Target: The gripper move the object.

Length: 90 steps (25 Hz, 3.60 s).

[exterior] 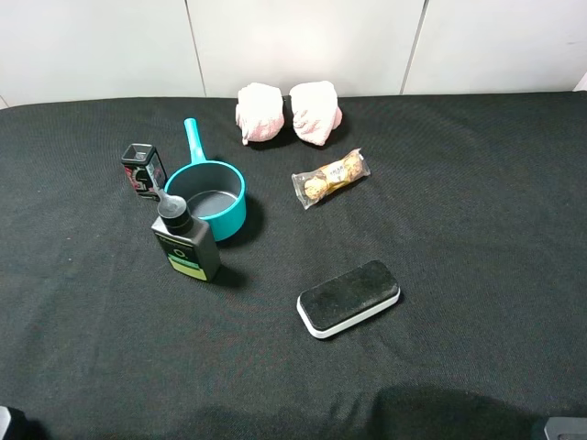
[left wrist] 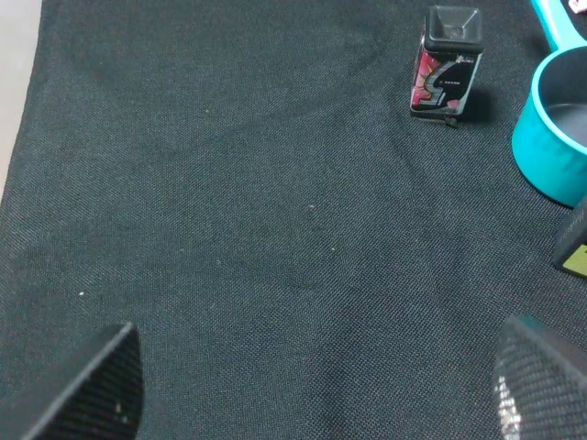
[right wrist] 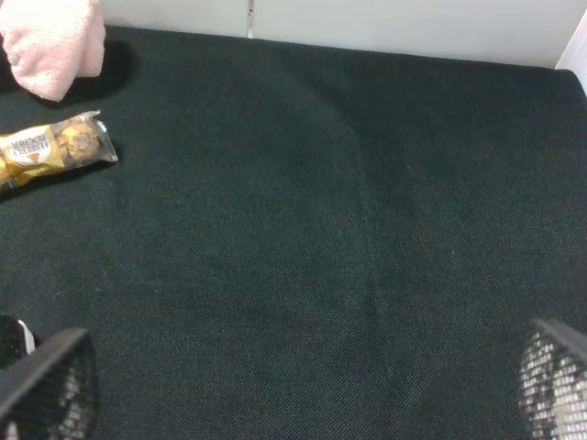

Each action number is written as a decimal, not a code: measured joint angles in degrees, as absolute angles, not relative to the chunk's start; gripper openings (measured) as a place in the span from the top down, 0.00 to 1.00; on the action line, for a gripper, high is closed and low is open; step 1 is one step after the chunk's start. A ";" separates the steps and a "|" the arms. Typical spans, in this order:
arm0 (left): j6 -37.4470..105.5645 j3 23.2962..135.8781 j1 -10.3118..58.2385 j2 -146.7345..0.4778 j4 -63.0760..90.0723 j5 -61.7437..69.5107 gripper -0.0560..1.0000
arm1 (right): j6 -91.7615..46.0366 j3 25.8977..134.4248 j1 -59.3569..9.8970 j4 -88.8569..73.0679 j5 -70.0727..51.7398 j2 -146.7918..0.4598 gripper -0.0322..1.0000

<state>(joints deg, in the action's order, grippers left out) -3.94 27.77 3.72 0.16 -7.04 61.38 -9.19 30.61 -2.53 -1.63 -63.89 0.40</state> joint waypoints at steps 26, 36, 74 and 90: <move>-3.94 27.77 3.72 0.16 -7.04 61.38 0.23 | -9.19 30.61 -2.53 -1.63 -62.20 0.40 0.30; -3.94 27.77 3.72 0.16 -7.04 61.38 0.23 | -9.19 30.61 -2.53 -2.49 -60.05 -0.25 0.30; -3.94 27.77 3.72 0.16 -7.04 61.38 0.23 | -12.85 34.43 -2.53 -5.31 -50.18 -28.05 0.30; -3.94 27.77 3.72 0.16 -7.04 61.38 0.23 | -18.95 47.47 -2.53 -7.54 -51.49 -51.50 0.30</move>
